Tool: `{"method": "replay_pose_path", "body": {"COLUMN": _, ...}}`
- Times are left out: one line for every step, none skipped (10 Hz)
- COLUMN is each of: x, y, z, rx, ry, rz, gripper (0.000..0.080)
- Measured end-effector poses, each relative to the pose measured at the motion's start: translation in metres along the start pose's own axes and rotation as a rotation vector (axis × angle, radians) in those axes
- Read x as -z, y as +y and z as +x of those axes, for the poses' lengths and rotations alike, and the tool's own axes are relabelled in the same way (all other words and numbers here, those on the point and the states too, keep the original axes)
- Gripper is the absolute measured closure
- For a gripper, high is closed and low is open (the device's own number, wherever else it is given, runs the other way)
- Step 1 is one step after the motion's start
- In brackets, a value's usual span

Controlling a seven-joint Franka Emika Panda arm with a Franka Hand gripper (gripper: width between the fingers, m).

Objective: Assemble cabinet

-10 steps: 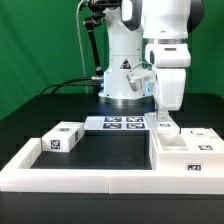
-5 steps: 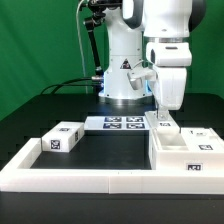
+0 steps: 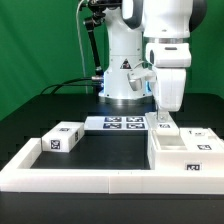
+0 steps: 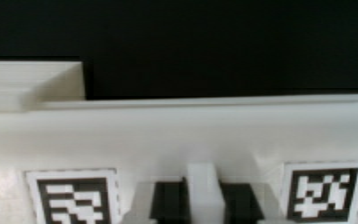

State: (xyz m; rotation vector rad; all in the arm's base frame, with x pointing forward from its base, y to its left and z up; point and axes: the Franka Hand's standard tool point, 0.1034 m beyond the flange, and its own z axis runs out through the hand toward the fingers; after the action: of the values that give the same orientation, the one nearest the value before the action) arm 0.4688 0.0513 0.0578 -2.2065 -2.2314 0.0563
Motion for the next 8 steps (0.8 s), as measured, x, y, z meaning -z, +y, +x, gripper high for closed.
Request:
{"method": "replay_pose_path", "body": {"x": 0.0, "y": 0.0, "z": 0.0, "rx": 0.0, "ry": 0.0, "rz": 0.0, "gripper": 0.0729}}
{"method": "replay_pose_path", "body": {"x": 0.0, "y": 0.0, "z": 0.0, "rx": 0.0, "ry": 0.0, "rz": 0.001, "gripper": 0.0729}}
{"method": "replay_pose_path", "body": {"x": -0.003, "y": 0.005, "z": 0.001, "rx": 0.003, "ry": 0.004, "rz": 0.0, "gripper": 0.0729}}
{"method": "replay_pose_path", "body": {"x": -0.002, "y": 0.016, "z": 0.002, "rx": 0.001, "ry": 0.009, "rz": -0.013, "gripper": 0.0729}}
{"method": "replay_pose_path", "body": {"x": -0.001, "y": 0.024, "z": 0.002, "rx": -0.001, "ry": 0.011, "rz": -0.018, "gripper": 0.0729}}
{"method": "replay_pose_path", "body": {"x": -0.002, "y": 0.03, "z": 0.003, "rx": -0.003, "ry": 0.012, "rz": -0.02, "gripper": 0.0729}}
{"method": "replay_pose_path", "body": {"x": -0.001, "y": 0.039, "z": 0.003, "rx": -0.006, "ry": 0.016, "rz": -0.029, "gripper": 0.0729}}
{"method": "replay_pose_path", "body": {"x": -0.001, "y": 0.048, "z": 0.003, "rx": -0.009, "ry": 0.02, "rz": -0.039, "gripper": 0.0729}}
